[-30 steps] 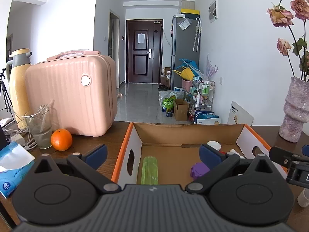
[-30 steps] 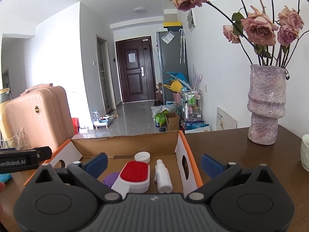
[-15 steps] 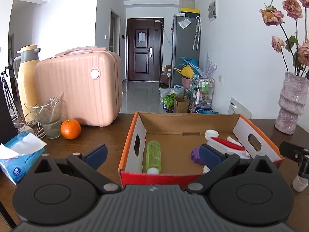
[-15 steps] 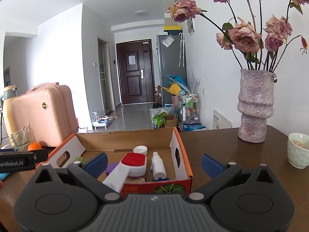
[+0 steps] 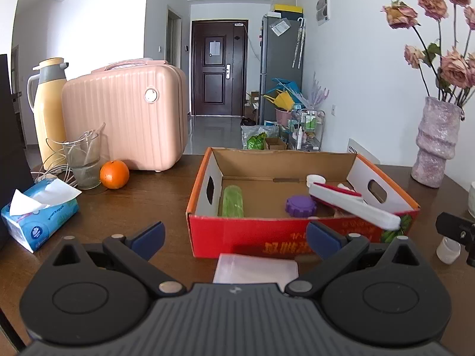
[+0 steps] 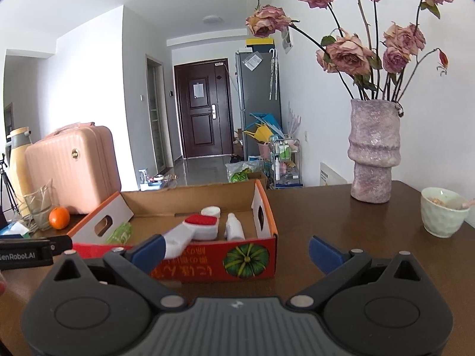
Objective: Organize rigid objects
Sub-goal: 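Withdraw both tools from the box back over the table, then grasp the white rectangular container with the left tool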
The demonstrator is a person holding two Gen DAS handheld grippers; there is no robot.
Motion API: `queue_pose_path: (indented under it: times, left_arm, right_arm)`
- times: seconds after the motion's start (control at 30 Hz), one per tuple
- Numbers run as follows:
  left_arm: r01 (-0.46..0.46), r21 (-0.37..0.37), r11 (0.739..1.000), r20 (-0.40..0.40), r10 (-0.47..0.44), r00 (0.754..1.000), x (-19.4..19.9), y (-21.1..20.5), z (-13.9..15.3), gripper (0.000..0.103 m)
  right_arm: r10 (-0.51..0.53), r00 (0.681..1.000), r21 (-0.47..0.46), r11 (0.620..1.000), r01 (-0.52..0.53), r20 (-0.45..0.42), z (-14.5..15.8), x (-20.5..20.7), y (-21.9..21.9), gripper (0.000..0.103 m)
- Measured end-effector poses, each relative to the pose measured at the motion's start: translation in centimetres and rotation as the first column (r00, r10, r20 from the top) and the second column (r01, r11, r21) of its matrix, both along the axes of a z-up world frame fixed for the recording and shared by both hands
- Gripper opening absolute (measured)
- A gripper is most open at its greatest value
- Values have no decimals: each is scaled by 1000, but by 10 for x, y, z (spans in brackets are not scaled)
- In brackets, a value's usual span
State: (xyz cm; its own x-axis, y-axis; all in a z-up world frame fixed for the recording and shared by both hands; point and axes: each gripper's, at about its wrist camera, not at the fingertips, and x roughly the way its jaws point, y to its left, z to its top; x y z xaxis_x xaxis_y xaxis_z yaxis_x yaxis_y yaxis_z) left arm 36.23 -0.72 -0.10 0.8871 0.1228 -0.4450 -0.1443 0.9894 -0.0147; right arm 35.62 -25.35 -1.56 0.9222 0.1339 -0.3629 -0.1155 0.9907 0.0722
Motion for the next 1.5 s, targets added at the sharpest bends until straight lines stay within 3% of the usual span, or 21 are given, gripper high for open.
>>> queue_pose_path:
  times: [0.47,0.63,1.37,1.43,1.5]
  left_arm:
    - [67,12,998,-90,-66,994,-18,-16,-23,103]
    - [67,9,998,-150,-64,987,-1,-14,-37,103]
    - [79,32,996,-279,-66,958,58,-11,-68,103]
    - [95,-7,995,-286,-93,954,59,-7,-69,84]
    - [105,-26,994,-280,-109,954,58,-5,-67,83]
  right_arm:
    - [-21,998,3,1000,21,-52,-20,-26,-15,103]
    - [-30,998,12,999,31,-63,-22,-25,-16,103]
    - [-61,991,-28,998,58,-123,-39,-11,-13,103]
    - [-61,990,-32,998,57,-125,-39,-11,-13,103]
    - [-60,991,-33,998,56,-123,-39,-11,-12,103]
